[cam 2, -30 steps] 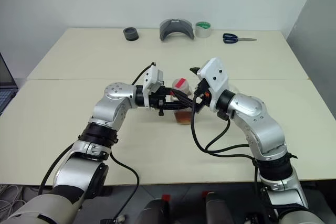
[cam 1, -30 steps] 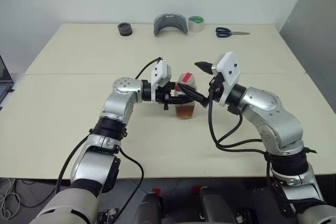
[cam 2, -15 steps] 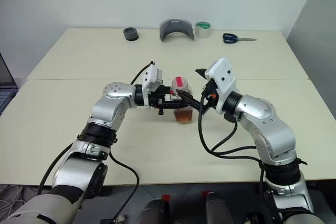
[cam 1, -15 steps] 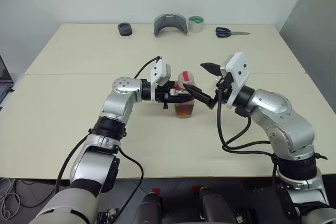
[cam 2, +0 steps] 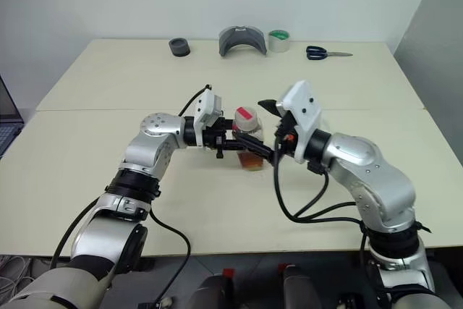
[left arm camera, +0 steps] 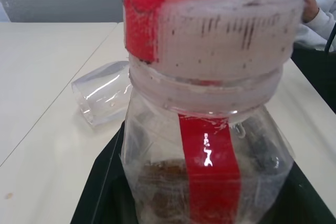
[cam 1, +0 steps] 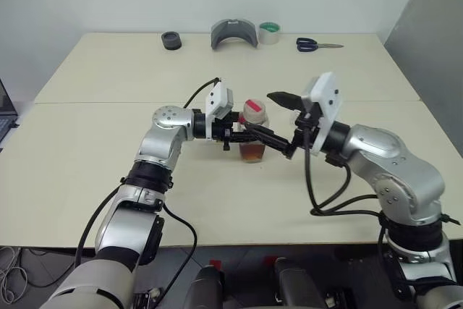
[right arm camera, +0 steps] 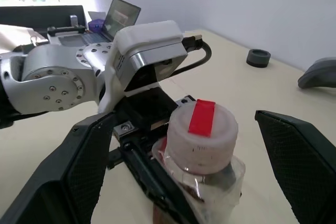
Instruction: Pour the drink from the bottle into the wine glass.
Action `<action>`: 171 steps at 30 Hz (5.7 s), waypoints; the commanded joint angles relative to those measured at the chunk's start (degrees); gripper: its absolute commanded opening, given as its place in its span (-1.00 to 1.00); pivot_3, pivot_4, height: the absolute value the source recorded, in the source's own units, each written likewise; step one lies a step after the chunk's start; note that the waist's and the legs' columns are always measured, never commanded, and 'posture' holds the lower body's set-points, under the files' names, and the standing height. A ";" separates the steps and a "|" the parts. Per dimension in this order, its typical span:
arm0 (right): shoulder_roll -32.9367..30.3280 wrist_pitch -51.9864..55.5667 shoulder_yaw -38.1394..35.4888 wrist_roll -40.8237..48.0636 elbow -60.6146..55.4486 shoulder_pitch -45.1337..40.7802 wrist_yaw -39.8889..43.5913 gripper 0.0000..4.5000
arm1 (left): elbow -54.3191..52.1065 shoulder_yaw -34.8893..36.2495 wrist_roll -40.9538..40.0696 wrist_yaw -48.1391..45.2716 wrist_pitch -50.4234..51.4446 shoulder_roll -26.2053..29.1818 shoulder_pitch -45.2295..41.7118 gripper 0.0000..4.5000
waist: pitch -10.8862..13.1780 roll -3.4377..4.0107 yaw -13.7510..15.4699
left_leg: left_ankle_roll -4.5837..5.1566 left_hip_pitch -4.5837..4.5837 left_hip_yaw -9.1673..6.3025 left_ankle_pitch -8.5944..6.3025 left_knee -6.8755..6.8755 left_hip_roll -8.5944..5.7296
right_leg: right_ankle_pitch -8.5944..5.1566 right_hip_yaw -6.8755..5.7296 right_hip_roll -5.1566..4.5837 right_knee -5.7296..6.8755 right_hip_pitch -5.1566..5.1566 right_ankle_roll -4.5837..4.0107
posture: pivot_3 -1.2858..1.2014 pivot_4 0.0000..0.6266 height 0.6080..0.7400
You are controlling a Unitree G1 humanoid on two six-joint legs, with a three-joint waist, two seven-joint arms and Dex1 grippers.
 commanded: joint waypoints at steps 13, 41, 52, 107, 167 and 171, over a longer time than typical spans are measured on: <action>2.70 -4.92 0.67 -7.57 5.27 -3.36 -3.33 1.00 | -1.29 1.08 -0.65 -1.07 -1.16 0.33 -1.88 -0.20 | 0.00 0.00 0.04 | 0.00 0.00 -0.01 0.00 0.00 0.00 | 0.00 0.00 -0.01 0.00 0.00 0.00 | 0.03 -0.52 1.00; 0.11 0.62 -2.87 -1.92 0.64 -0.48 -2.85 1.00 | -0.21 1.25 -0.63 -1.17 -2.04 0.27 -2.33 -0.20 | 0.00 0.00 0.04 | 0.00 0.00 0.00 0.00 0.00 0.00 | 0.00 0.00 -0.01 0.00 0.00 0.00 | 0.03 -0.52 1.00; 2.46 4.43 -5.91 5.63 -0.76 -1.39 -2.32 1.00 | -0.84 1.30 -0.71 -0.73 -1.71 0.20 -2.08 -0.20 | 0.00 0.00 0.04 | 0.00 -0.01 -0.01 0.00 0.00 0.00 | 0.00 0.00 -0.01 0.00 0.00 0.00 | 0.03 -0.52 1.00; -3.86 -2.48 -9.87 -12.56 -5.59 26.21 -12.63 -0.23 | -5.89 4.56 -1.44 5.55 0.50 2.99 3.89 -0.20 | 0.00 0.00 0.47 | 0.00 0.02 0.04 0.00 -0.01 -0.01 | 0.00 0.06 -0.03 0.01 0.02 0.01 | 0.03 -0.52 1.00; 13.24 -9.47 14.43 -15.39 14.74 -2.92 0.98 1.00 | 9.76 22.17 3.56 51.76 -1.85 11.01 5.46 0.38 | 0.00 -0.04 -0.03 | -0.03 0.04 -0.05 0.01 0.02 0.01 | 0.02 -0.03 -0.06 0.04 -0.04 -0.01 | 0.03 -0.52 1.00; 13.59 -9.59 14.64 -15.82 14.61 -2.86 1.35 1.00 | 9.24 22.73 2.88 51.83 -1.44 10.82 6.48 0.95 | 0.00 -0.04 0.04 | -0.03 0.03 -0.06 0.01 0.01 0.00 | 0.02 -0.04 -0.06 0.05 -0.06 -0.01 | 0.03 -0.52 1.00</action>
